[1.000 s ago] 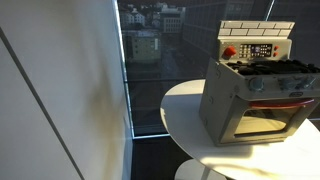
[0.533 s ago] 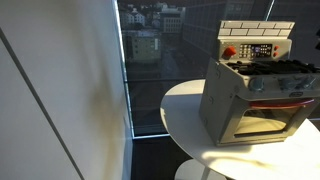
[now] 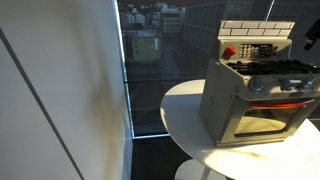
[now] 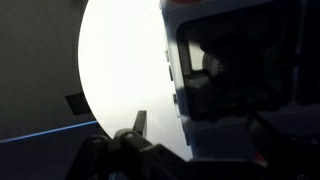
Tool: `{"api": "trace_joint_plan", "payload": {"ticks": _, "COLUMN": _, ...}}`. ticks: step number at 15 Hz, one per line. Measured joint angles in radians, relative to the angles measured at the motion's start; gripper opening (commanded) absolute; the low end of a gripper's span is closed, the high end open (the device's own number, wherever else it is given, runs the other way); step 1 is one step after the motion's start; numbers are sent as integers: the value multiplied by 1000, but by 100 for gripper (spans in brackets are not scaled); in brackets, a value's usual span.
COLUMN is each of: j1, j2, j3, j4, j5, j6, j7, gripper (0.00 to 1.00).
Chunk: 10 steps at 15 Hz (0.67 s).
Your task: Push the top orange button on the right side of the stove
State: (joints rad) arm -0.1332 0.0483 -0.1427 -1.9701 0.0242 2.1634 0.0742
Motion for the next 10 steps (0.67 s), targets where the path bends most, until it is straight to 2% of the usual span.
{"api": "trace_joint_plan", "payload": {"ticks": 10, "j1": 3, "j2": 45, "j3": 7, "j4": 44, "j5": 13, "j6": 41, "j7": -1, "gripper": 100}}
